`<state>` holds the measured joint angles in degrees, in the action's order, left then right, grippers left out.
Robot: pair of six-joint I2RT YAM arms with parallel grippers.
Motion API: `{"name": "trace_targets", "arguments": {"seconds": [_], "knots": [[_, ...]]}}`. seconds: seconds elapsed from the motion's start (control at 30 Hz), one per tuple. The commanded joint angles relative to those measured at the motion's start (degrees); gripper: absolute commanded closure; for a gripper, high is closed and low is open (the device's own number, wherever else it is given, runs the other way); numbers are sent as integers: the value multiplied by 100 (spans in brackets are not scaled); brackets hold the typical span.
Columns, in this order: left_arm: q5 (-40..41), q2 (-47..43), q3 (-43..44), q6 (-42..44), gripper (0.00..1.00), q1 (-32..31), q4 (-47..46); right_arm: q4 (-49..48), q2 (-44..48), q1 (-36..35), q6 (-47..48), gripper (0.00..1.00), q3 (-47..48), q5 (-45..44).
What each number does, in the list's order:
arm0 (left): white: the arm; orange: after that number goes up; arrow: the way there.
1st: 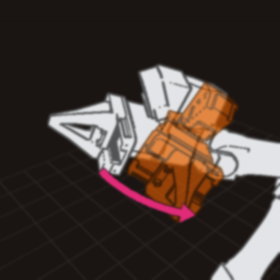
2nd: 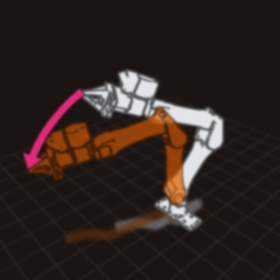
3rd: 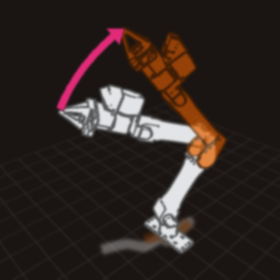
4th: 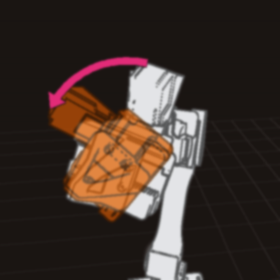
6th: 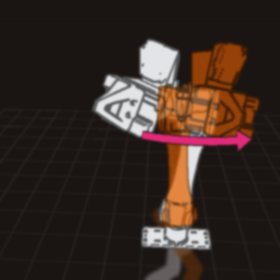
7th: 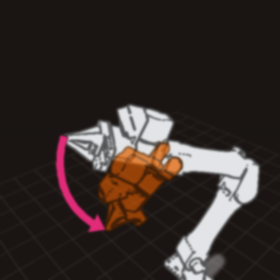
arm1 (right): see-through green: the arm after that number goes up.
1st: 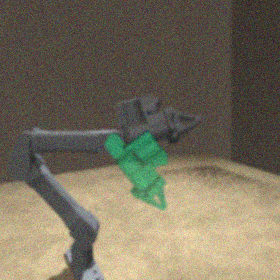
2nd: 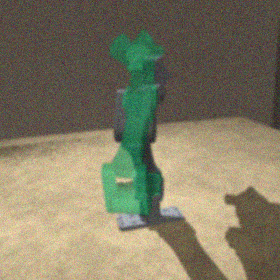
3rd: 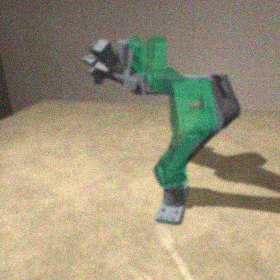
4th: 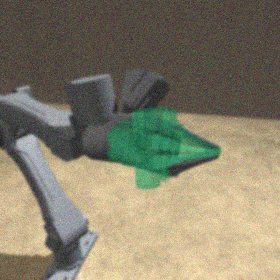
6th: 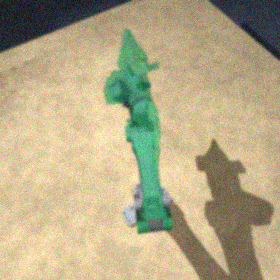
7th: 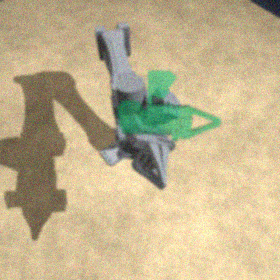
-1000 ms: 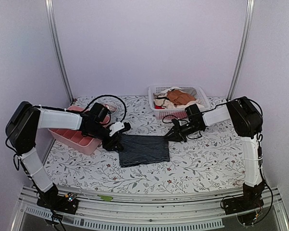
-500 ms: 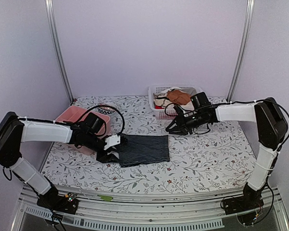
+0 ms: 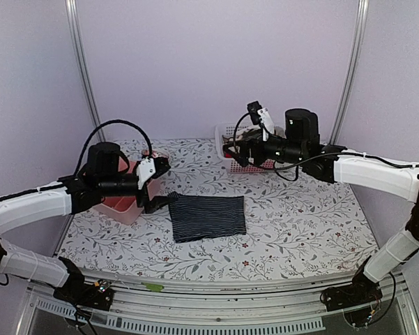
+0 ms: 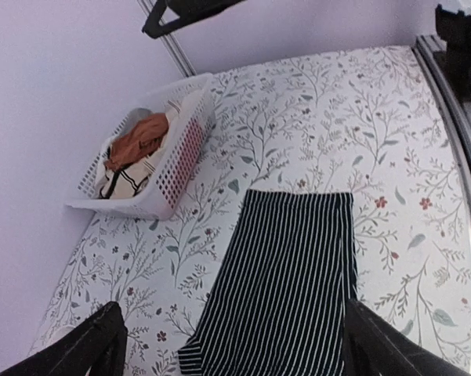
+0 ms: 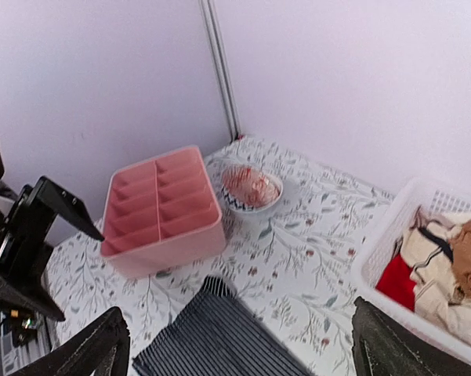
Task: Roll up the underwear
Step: Smooth out the underwear at the center of the board, then pick up the underwear from the center of the board.
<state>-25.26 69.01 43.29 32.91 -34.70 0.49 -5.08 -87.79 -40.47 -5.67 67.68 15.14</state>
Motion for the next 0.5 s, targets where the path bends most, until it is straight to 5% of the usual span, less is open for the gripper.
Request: {"name": "trace_targets", "arguments": {"seconds": [0.0, 0.13, 0.23, 0.37, 0.47], "knots": [[-256, -29, -132, -590, 4, -13, -1075, -2209, -315, 91, -24, 1, -313, -304], [-578, 337, 112, 484, 4, -11, 367, -825, -383, 49, 1757, 1, -122, 562], [-488, 393, -270, 1083, 4, -10, 526, -520, -66, -98, 2861, 2, -891, 727], [-390, 611, -632, 1504, 7, -81, 462, -299, 213, -152, 3710, 14, -1631, 756], [-372, 1047, -534, 1436, 14, -90, 548, 26, 135, -205, 3937, 33, -1911, 813]]}}
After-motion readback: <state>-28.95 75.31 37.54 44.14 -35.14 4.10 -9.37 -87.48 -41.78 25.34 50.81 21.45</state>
